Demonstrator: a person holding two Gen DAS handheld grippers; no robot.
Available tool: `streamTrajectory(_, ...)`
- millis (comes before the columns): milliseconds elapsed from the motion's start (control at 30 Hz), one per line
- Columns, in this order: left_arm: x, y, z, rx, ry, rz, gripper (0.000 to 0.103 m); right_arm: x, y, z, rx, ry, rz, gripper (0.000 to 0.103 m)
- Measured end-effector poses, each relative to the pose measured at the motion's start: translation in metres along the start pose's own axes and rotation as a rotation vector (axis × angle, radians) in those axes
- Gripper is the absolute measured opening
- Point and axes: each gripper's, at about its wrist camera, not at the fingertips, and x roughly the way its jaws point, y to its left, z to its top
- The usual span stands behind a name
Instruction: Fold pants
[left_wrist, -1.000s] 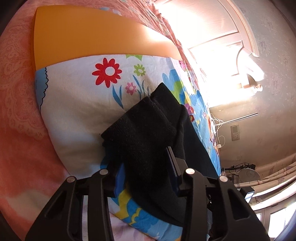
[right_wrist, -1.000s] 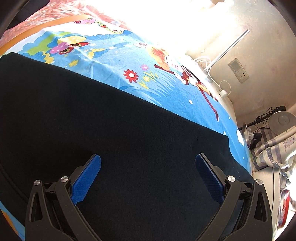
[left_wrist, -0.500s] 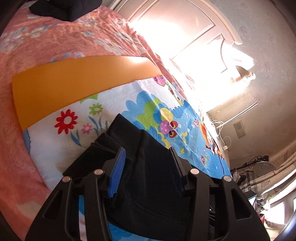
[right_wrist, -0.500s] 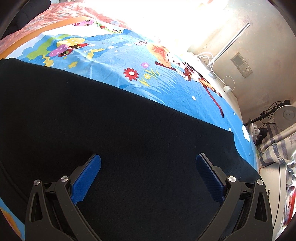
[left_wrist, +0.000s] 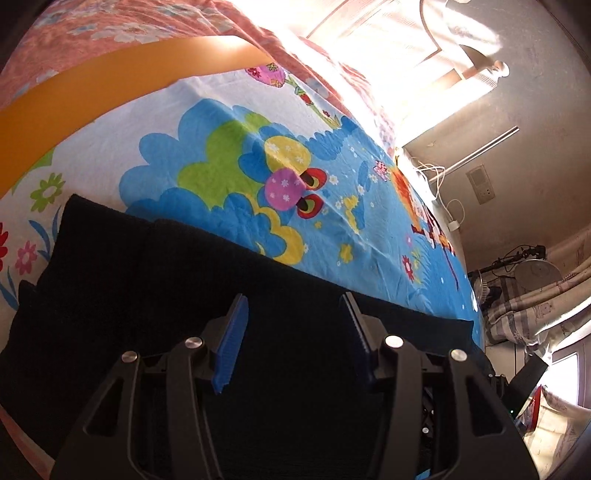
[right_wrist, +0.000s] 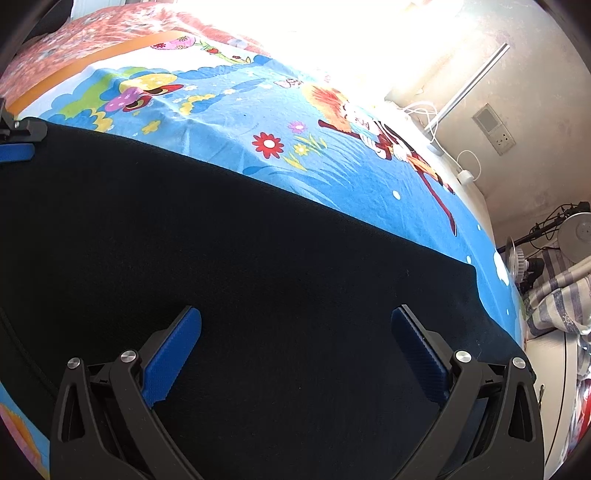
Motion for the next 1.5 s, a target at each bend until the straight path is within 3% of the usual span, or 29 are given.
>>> streamTrajectory(33,0.002,0.011,0.002,-0.018,0.008,0.026,0.025,0.0,-0.002,0.001,0.003,0.009,0.009,0.098)
streamTrajectory(100,-0.005,0.035,0.01,-0.07,-0.003,0.071,0.007,-0.001,-0.01,0.004,0.023,0.02,-0.003,0.098)
streamTrajectory(167,-0.021,0.056,0.014,-0.136,-0.027,0.002,0.005,-0.004,-0.023,0.007,0.059,-0.005,-0.034,0.098)
streamTrajectory(233,-0.044,0.065,0.013,-0.141,-0.063,0.02,0.006,0.002,-0.034,0.012,0.082,0.003,-0.045,0.098)
streamTrajectory(267,-0.058,0.068,0.011,-0.146,-0.096,0.067,0.014,0.008,-0.038,0.015,0.086,0.014,-0.055,0.098)
streamTrajectory(300,-0.074,0.074,0.007,-0.165,-0.144,0.143,0.056,0.015,-0.041,0.018,0.084,0.02,-0.075,0.098)
streamTrajectory(333,-0.093,0.082,0.003,-0.197,-0.202,0.159,0.071,0.024,-0.044,0.02,0.075,0.029,-0.105,0.098)
streamTrajectory(433,-0.137,0.111,-0.016,-0.309,-0.268,0.007,0.071,0.039,-0.058,0.025,0.096,0.044,-0.084,0.098)
streamTrajectory(533,-0.158,0.128,-0.041,-0.357,-0.279,-0.073,0.071,0.043,-0.063,0.032,0.107,0.058,-0.096,0.098)
streamTrajectory(633,-0.154,0.136,-0.062,-0.384,-0.244,-0.147,0.071,0.036,-0.064,0.034,0.126,0.064,-0.113,0.098)
streamTrajectory(767,-0.13,0.139,-0.078,-0.409,-0.205,-0.187,0.071,-0.007,-0.046,0.021,0.112,-0.007,-0.003,0.098)
streamTrajectory(900,-0.097,0.142,-0.086,-0.439,-0.159,-0.217,0.065,-0.031,-0.02,-0.002,0.09,-0.018,0.093,0.098)
streamTrajectory(1100,-0.087,0.149,-0.072,-0.442,-0.213,-0.266,0.058,-0.008,-0.005,-0.027,0.054,0.041,0.076,0.098)
streamTrajectory(1167,-0.082,0.149,-0.066,-0.436,-0.216,-0.252,0.048,-0.007,-0.009,-0.028,0.067,0.022,0.097,0.098)
streamTrajectory(1233,-0.078,0.15,-0.063,-0.432,-0.204,-0.214,0.028,-0.008,-0.011,-0.026,0.06,0.04,0.091,0.098)
streamTrajectory(1267,-0.078,0.148,-0.062,-0.429,-0.201,-0.202,0.027,-0.01,-0.013,-0.025,0.06,0.051,0.074,0.098)
streamTrajectory(1333,-0.088,0.135,-0.061,-0.392,-0.211,-0.15,0.017,-0.014,-0.021,-0.025,0.062,0.059,0.019,0.098)
streamTrajectory(1500,-0.13,0.046,-0.057,-0.164,-0.24,-0.098,0.012,-0.027,-0.056,-0.04,0.081,0.047,-0.062,0.098)
